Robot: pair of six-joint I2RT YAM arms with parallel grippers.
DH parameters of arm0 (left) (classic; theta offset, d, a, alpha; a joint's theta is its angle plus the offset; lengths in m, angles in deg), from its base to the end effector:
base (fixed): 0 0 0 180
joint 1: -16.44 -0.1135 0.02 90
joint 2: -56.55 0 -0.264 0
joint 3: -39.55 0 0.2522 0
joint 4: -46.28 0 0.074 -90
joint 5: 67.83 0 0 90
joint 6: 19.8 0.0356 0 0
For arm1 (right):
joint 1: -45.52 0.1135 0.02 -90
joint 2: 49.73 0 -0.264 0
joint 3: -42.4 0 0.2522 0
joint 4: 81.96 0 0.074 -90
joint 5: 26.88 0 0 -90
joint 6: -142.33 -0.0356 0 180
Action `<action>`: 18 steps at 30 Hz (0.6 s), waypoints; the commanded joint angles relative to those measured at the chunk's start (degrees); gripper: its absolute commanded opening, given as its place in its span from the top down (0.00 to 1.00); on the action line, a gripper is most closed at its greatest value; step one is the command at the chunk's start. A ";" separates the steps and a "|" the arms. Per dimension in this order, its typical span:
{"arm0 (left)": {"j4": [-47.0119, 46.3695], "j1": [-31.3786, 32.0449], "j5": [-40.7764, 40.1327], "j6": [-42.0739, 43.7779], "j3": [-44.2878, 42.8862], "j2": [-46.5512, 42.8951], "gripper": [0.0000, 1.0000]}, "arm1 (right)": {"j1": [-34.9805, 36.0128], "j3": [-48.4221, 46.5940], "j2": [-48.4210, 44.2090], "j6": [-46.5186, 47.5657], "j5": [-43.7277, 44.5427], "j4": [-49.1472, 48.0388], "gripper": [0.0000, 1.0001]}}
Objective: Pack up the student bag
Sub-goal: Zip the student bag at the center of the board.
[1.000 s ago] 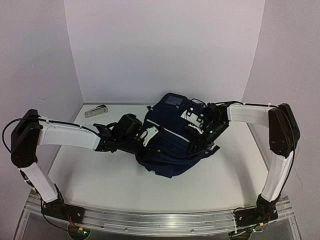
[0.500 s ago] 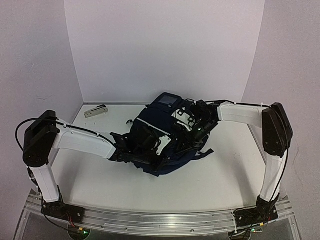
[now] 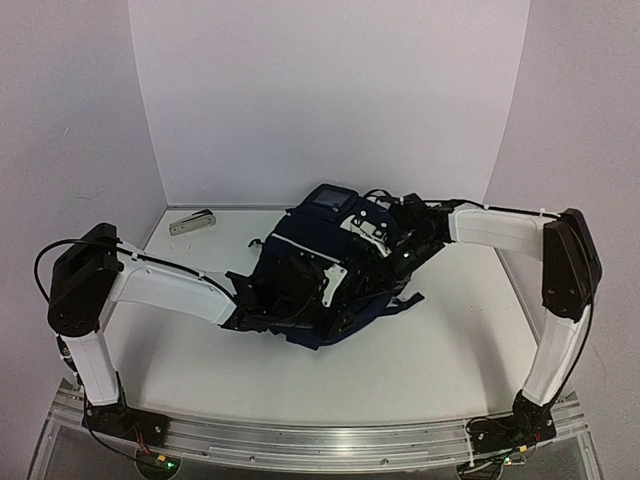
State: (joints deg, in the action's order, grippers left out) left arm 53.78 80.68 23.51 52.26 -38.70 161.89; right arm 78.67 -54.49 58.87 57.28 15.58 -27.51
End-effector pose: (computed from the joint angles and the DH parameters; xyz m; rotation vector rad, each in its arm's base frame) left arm 0.1751 -0.3647 0.1910 0.9173 2.1095 -0.8142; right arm 0.3128 0.2357 0.2229 -1.1048 2.4398 1.2763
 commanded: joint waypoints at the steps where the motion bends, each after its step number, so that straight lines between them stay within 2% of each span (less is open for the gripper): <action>1: -8.79 0.39 5.04 -0.37 -1.88 -0.37 0.63 | -0.73 3.34 -6.67 2.81 -0.25 -3.68 0.33; 5: -7.31 0.25 6.48 0.26 -0.59 -3.24 0.42 | -0.76 7.09 -9.21 4.75 0.72 -4.04 0.34; 11: -2.76 -1.32 5.48 -2.35 2.87 -10.27 0.39 | 1.15 12.31 -12.54 4.89 3.43 -9.73 0.39; 18: -0.01 -5.48 -3.70 -9.02 8.31 -19.73 0.36 | 6.73 16.64 -15.96 5.71 14.30 -17.65 0.42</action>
State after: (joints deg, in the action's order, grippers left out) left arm 52.02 77.50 26.25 47.64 -32.16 147.89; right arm 82.43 -38.70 46.04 61.38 21.92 -38.25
